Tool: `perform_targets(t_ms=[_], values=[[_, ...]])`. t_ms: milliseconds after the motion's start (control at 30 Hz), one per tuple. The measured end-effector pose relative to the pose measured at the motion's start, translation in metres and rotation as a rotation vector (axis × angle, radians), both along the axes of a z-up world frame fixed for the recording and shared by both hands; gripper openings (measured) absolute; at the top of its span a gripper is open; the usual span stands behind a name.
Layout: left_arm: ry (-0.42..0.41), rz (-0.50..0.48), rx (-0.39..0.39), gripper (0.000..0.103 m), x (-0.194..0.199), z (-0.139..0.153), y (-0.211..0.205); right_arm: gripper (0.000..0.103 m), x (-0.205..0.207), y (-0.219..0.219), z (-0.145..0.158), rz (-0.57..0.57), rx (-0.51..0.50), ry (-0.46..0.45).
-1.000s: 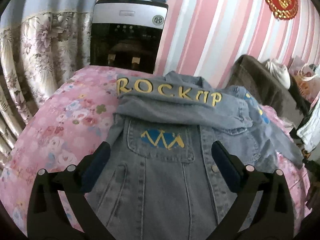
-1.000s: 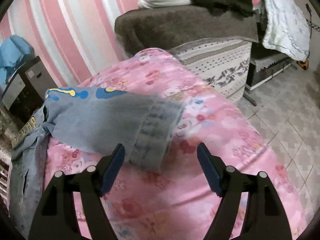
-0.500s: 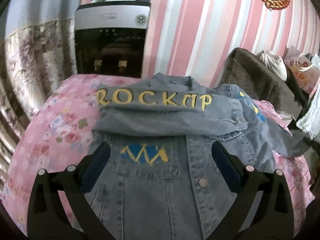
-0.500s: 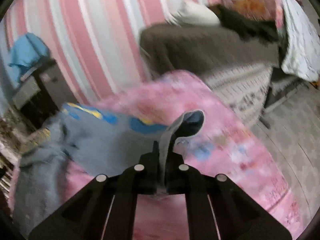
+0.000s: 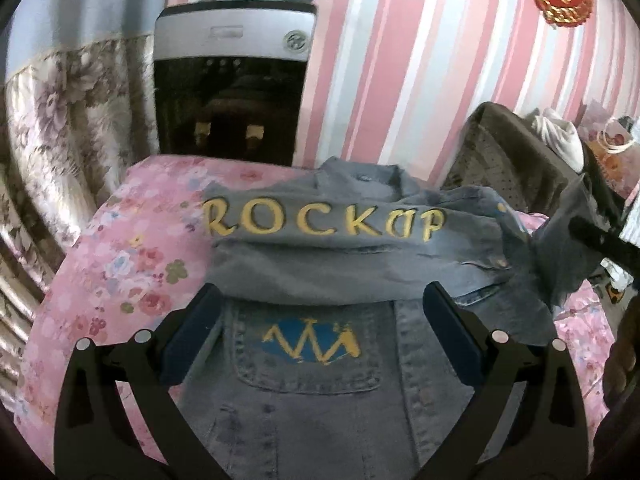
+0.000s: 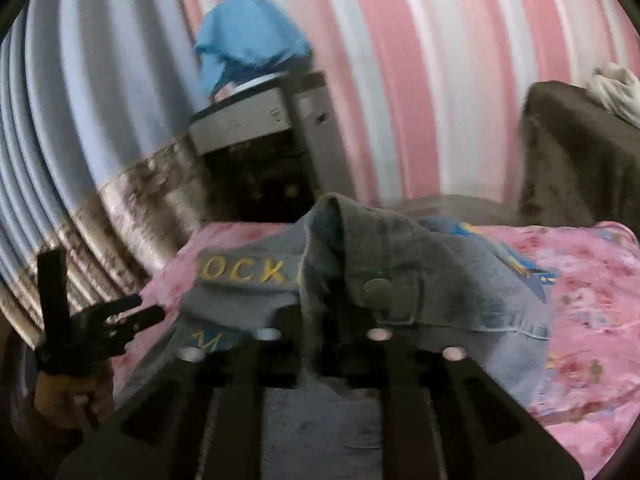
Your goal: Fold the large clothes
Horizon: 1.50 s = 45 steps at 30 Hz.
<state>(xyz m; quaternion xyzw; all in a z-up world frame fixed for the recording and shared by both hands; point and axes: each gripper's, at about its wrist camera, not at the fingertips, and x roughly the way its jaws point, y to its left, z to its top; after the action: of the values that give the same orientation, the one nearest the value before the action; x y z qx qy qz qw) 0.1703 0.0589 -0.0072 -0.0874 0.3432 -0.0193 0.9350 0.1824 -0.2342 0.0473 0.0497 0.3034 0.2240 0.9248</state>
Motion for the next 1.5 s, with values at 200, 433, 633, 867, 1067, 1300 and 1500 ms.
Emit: perform_targets(t_ms=[200, 433, 633, 867, 1067, 1300, 1500], values=[[0.042, -0.008, -0.025, 0.1, 0.004, -0.01, -0.004, 0.073, -0.019, -0.045, 0.011, -0.121, 0.079, -0.087], [0.108, -0.147, -0.062, 0.1, 0.018, -0.027, -0.066, 0.073, -0.027, -0.127, -0.011, -0.294, 0.11, -0.029], [0.165, -0.244, -0.093, 0.1, 0.032, -0.048, -0.133, 0.073, -0.033, -0.165, -0.029, -0.349, 0.112, 0.007], [0.222, -0.272, -0.101, 0.1, 0.056, -0.07, -0.187, 0.073, -0.037, -0.182, -0.041, -0.355, 0.099, 0.032], [0.223, -0.325, -0.103, 0.03, 0.067, -0.074, -0.21, 0.073, -0.035, -0.178, -0.051, -0.355, 0.061, 0.063], [0.008, -0.324, 0.024, 0.018, 0.048, -0.009, -0.191, 0.073, -0.027, -0.164, -0.056, -0.355, -0.008, 0.095], [-0.127, -0.189, 0.144, 0.018, 0.054, 0.064, -0.099, 0.074, -0.012, -0.134, -0.046, -0.311, -0.049, 0.081]])
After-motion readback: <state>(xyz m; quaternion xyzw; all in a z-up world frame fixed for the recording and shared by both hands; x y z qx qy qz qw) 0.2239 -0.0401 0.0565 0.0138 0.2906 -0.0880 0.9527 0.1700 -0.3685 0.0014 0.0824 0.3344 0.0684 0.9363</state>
